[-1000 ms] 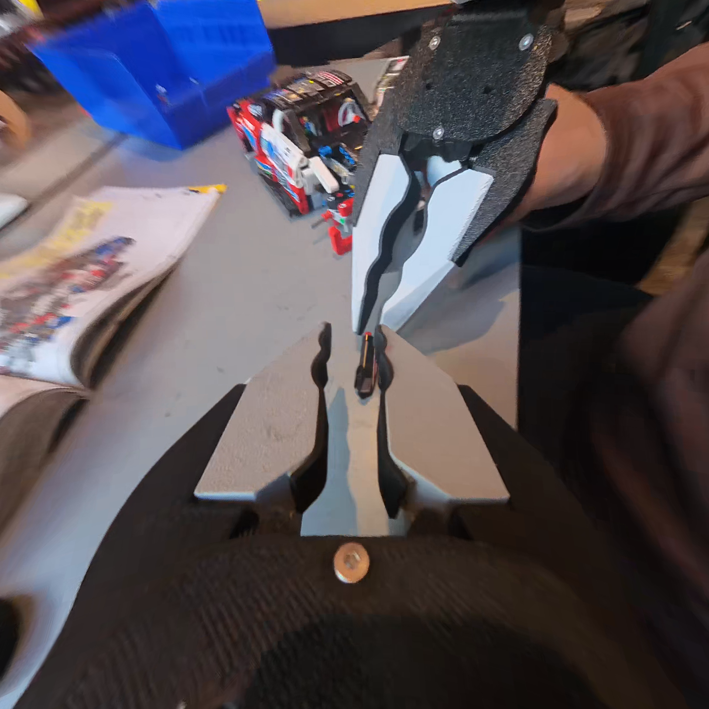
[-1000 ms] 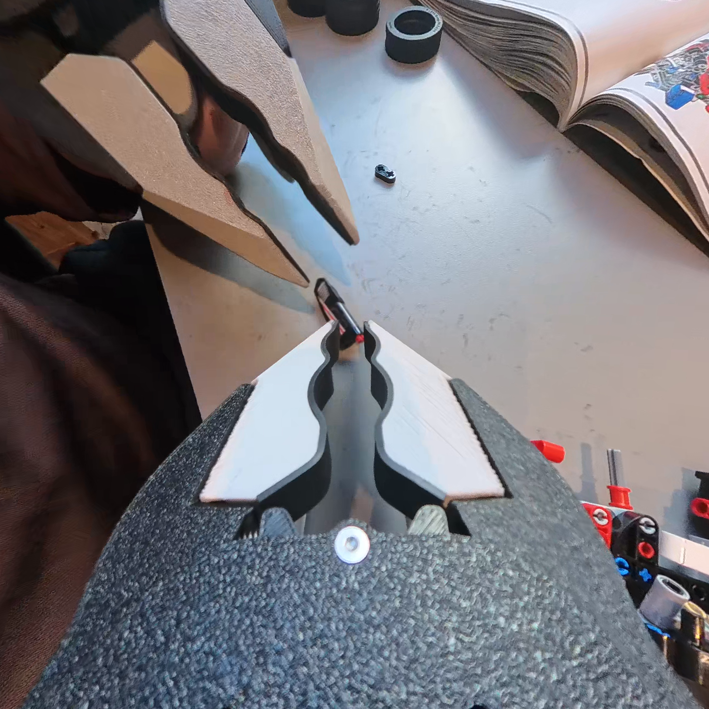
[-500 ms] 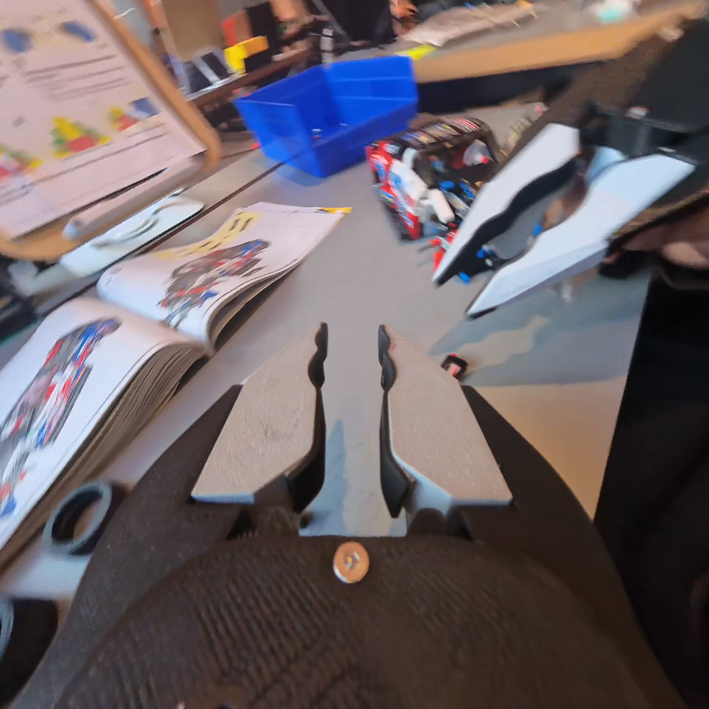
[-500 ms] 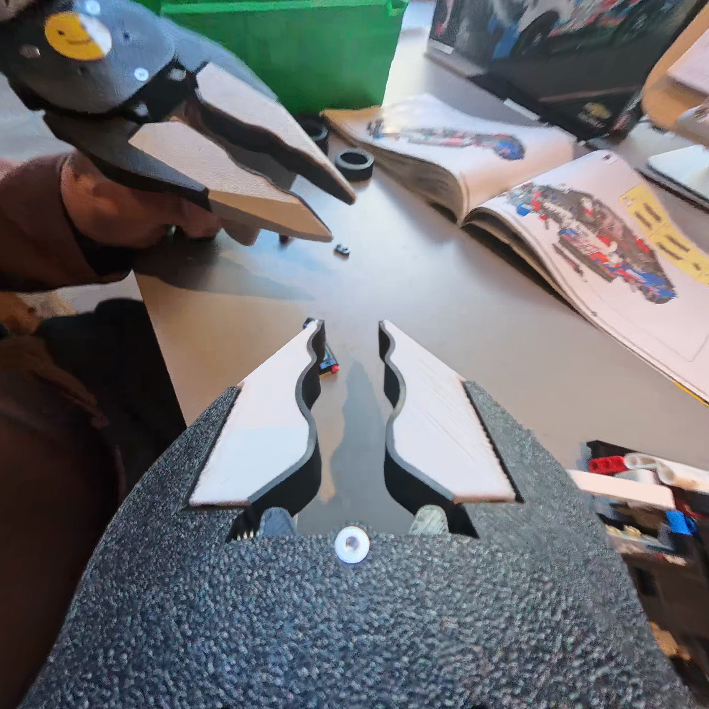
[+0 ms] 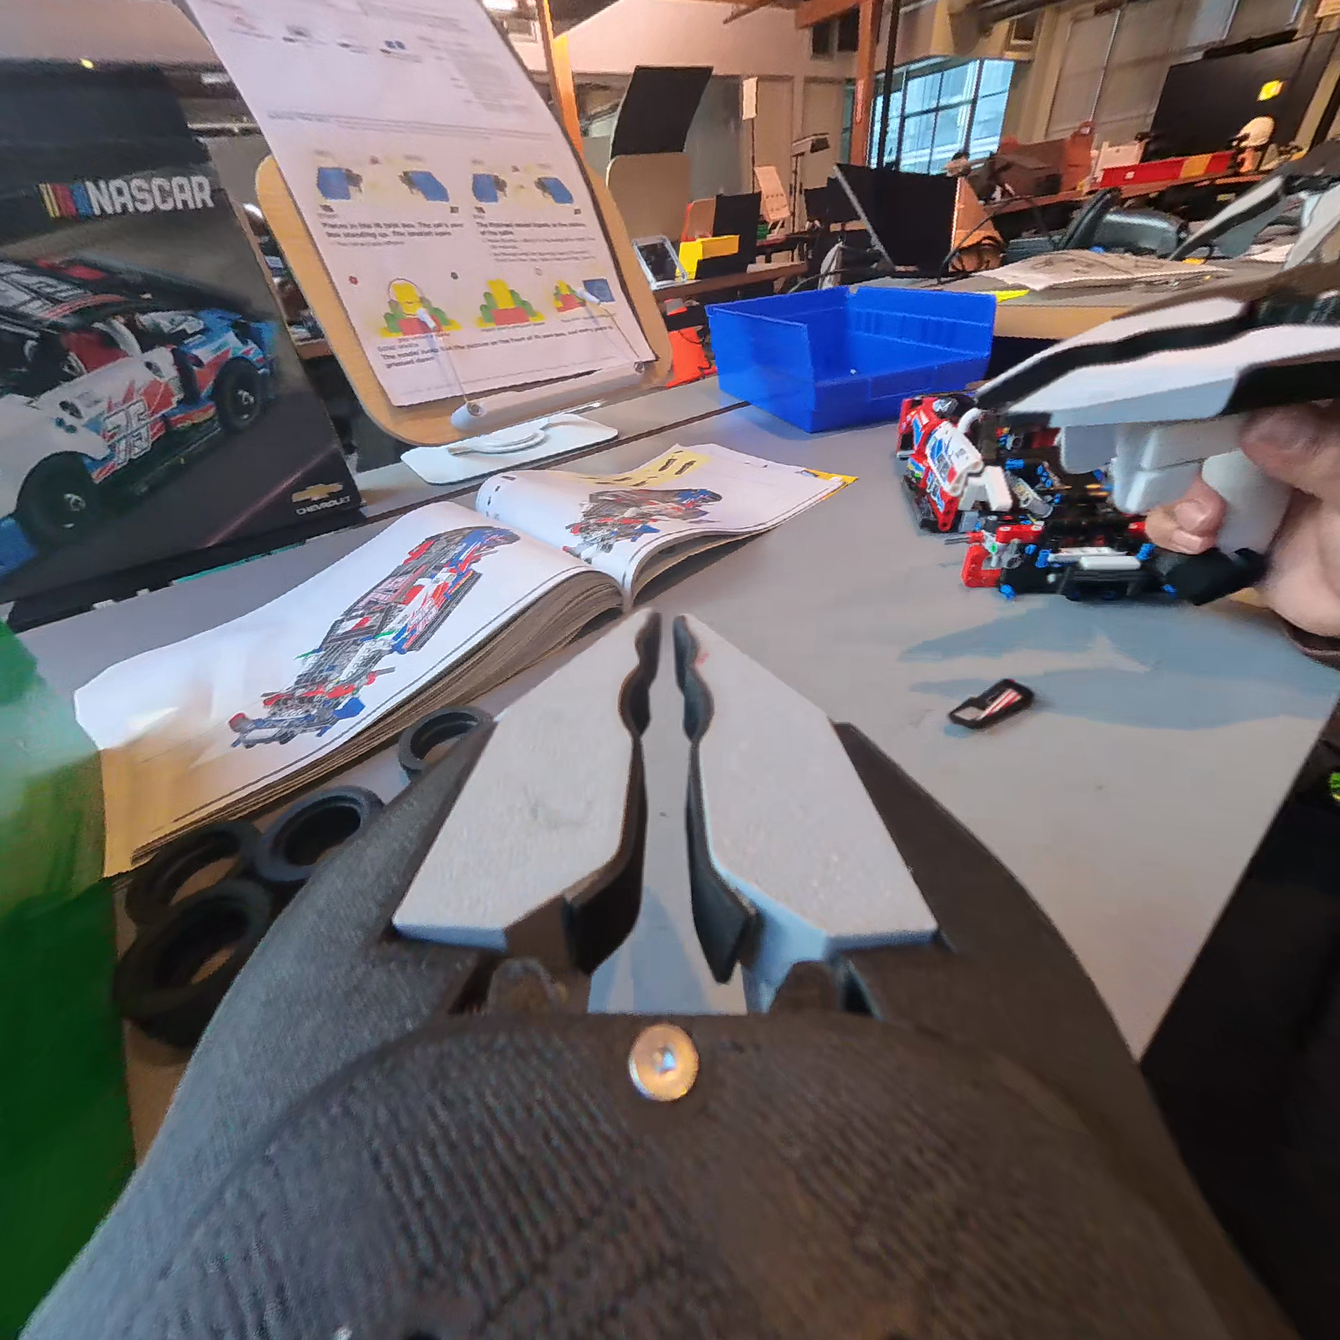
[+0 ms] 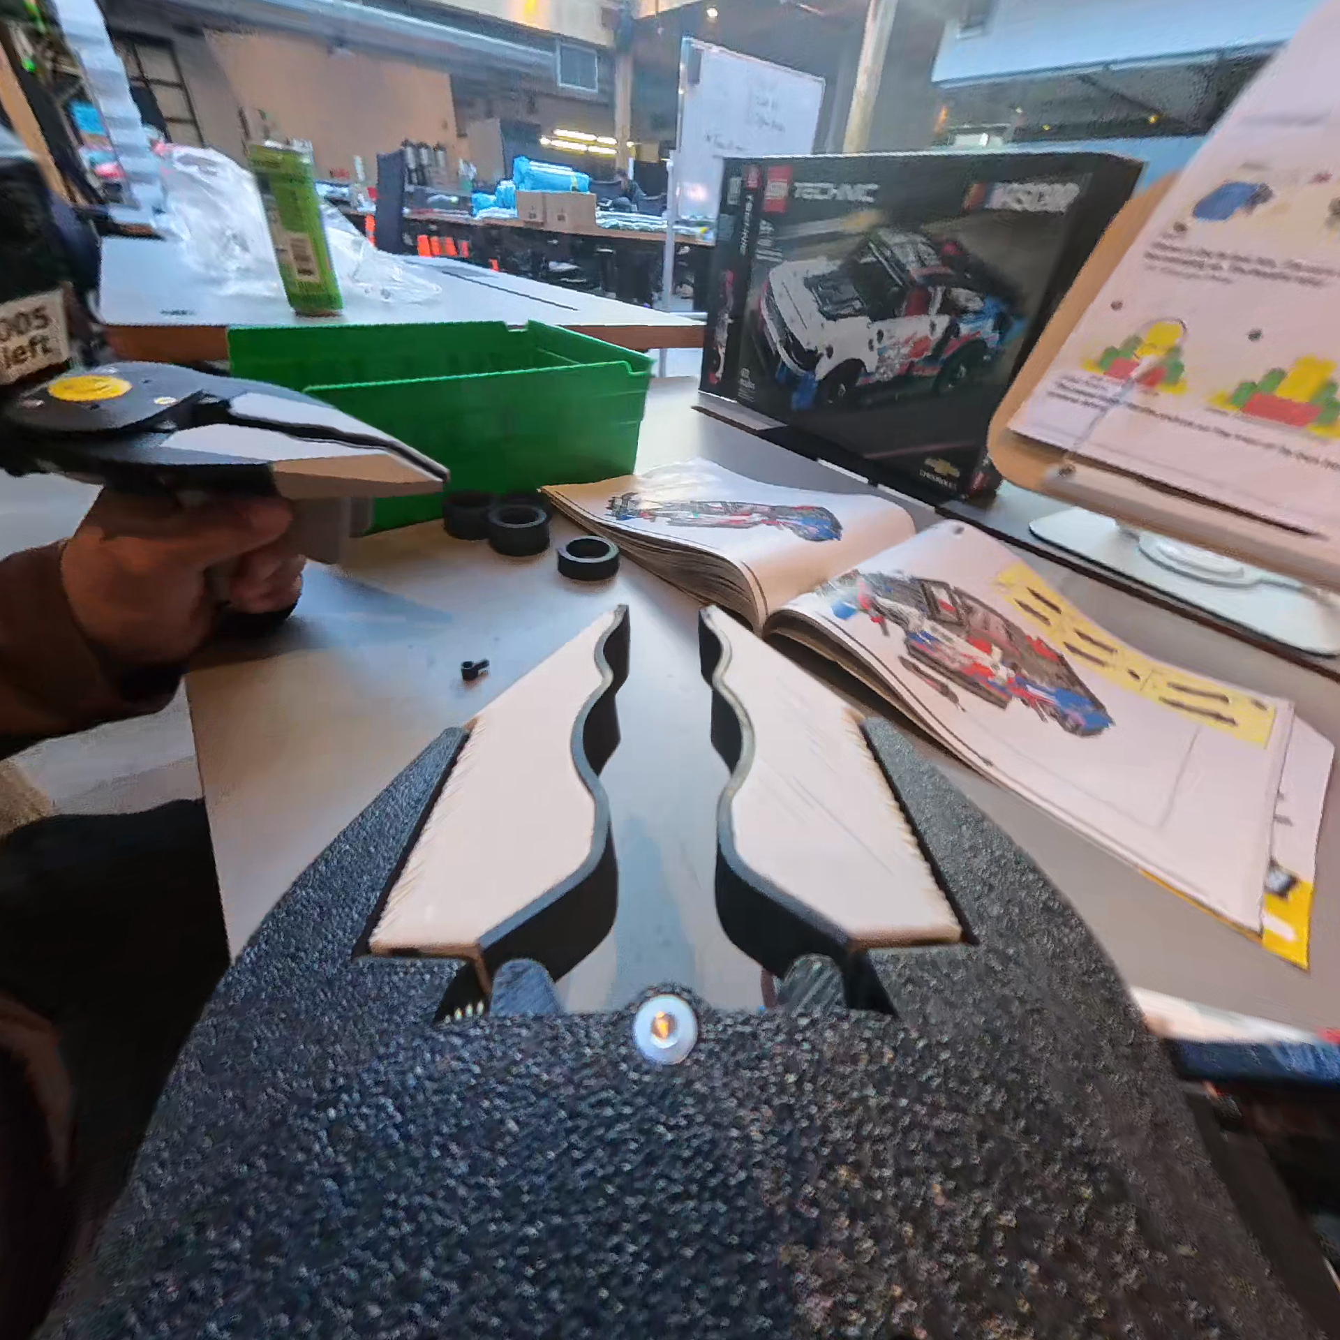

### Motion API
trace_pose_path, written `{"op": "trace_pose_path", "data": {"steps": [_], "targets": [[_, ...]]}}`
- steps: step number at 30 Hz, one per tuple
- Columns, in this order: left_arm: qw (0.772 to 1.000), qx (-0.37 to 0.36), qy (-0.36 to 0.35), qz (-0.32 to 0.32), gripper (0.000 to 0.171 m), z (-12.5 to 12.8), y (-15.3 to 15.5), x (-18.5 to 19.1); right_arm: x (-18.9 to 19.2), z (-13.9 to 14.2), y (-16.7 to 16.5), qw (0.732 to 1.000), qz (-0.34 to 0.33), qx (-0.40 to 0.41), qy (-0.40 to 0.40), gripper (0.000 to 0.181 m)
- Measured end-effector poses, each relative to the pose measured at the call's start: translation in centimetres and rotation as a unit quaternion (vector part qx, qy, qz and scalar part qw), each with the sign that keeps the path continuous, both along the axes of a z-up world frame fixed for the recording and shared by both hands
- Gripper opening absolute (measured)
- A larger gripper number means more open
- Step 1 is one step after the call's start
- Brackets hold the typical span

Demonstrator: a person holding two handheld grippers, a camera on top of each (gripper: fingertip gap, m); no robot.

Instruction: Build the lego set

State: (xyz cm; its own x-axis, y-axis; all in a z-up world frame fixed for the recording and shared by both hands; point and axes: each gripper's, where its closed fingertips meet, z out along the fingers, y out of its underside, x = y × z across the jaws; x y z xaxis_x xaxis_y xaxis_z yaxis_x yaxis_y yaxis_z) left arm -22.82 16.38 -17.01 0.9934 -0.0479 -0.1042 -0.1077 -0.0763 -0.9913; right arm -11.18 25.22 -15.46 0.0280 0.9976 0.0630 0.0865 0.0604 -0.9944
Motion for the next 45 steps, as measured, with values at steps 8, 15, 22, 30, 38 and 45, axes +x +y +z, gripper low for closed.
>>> {"op": "trace_pose_path", "data": {"steps": [8, 15, 22, 30, 38, 45], "targets": [[0.996, -0.047, 0.065, 0.024, 0.000, -1.5, 0.0, -0.5, 1.6, 4.2, -4.1, 0.997, 0.037, 0.060, 0.030, 0.020], [0.993, -0.091, 0.069, 0.008, 0.000, -2.9, 0.3, -0.4, 7.2, 5.1, 3.1, 0.991, -0.092, 0.084, 0.044, 0.014], [0.989, -0.108, 0.100, 0.018, 0.000, -3.5, 0.6, -0.4, 13.9, 3.1, 10.7, 0.977, -0.208, 0.042, 0.034, 0.013], [0.982, -0.156, 0.098, 0.034, 0.000, -4.8, 0.9, -1.5, 17.9, 2.5, 15.9, 0.962, -0.263, -0.024, 0.066, 0.012], [0.973, -0.204, 0.094, 0.061, 0.000, -6.1, 1.5, -2.6, 15.8, 2.7, 14.8, 0.969, -0.228, -0.002, 0.095, 0.000], [0.962, -0.246, 0.105, 0.047, 0.000, -7.6, 1.8, -2.3, 15.0, 0.4, 15.1, 0.972, -0.230, -0.008, 0.050, 0.000]]}}
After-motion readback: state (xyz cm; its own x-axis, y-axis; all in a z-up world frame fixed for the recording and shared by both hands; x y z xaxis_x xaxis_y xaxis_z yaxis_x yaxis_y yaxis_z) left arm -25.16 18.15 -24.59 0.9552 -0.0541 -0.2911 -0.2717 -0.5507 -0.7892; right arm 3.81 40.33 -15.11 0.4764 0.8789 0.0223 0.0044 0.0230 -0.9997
